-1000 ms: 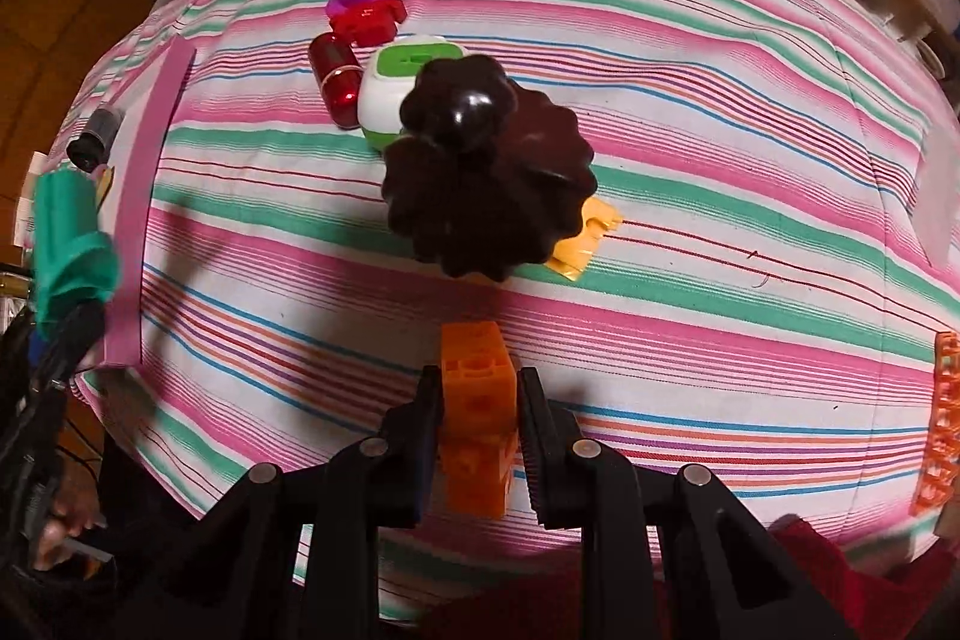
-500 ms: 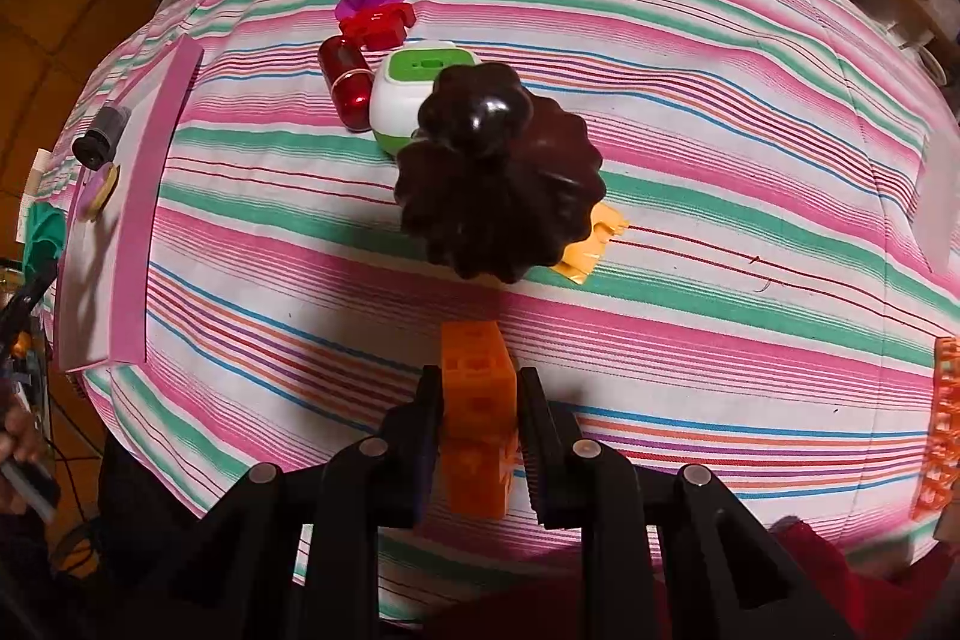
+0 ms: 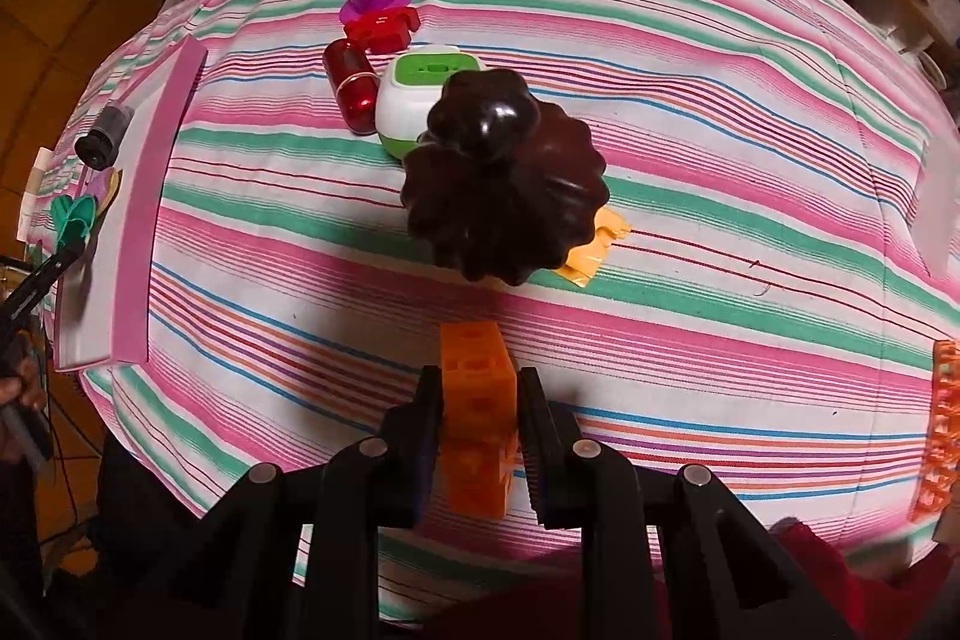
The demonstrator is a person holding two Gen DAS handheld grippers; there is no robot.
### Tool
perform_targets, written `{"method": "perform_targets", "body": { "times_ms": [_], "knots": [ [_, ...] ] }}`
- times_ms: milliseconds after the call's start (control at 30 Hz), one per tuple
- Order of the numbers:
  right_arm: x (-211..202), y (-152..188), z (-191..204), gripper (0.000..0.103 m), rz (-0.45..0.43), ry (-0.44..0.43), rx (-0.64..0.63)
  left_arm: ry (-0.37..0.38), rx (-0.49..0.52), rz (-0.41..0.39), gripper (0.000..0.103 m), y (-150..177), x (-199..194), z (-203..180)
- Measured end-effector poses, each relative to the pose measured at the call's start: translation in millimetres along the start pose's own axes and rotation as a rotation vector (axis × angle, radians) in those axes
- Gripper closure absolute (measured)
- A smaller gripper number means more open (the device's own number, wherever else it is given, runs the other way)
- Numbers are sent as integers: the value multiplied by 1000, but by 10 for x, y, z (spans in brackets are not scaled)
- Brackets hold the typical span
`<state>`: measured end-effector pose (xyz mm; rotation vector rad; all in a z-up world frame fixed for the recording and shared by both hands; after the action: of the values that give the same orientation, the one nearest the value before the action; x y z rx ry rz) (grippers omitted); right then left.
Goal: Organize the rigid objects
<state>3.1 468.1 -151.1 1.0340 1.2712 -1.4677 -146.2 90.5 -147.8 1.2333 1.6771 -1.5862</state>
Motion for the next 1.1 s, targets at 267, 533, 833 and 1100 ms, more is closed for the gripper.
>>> {"method": "perform_targets", "body": {
  "times_ms": [267,533,833,1100],
  "knots": [
    [44,3,15,78,21,7,-7,31,-40,-32,71,83,-168,66],
    [55,2,30,78,24,8,-15,33,-62,-86,71,111,-423,136],
    [93,14,89,78,42,18,-48,-22,-52,-135,71,99,-583,163],
    [116,11,182,78,56,20,-88,-32,-46,-158,71,110,-702,183]
  ]
}}
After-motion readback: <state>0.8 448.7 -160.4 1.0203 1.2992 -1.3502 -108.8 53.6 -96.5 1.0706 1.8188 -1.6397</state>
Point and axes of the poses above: each gripper's, at about its wrist camera, not at the fingertips, and x roughly the way its jaws point, z to its left, y to its underside, the point moved 9 cm from there along x, roughly the way its jaws point, and after that the axes turned 7 degrees about -x, right-handed, at the moved point
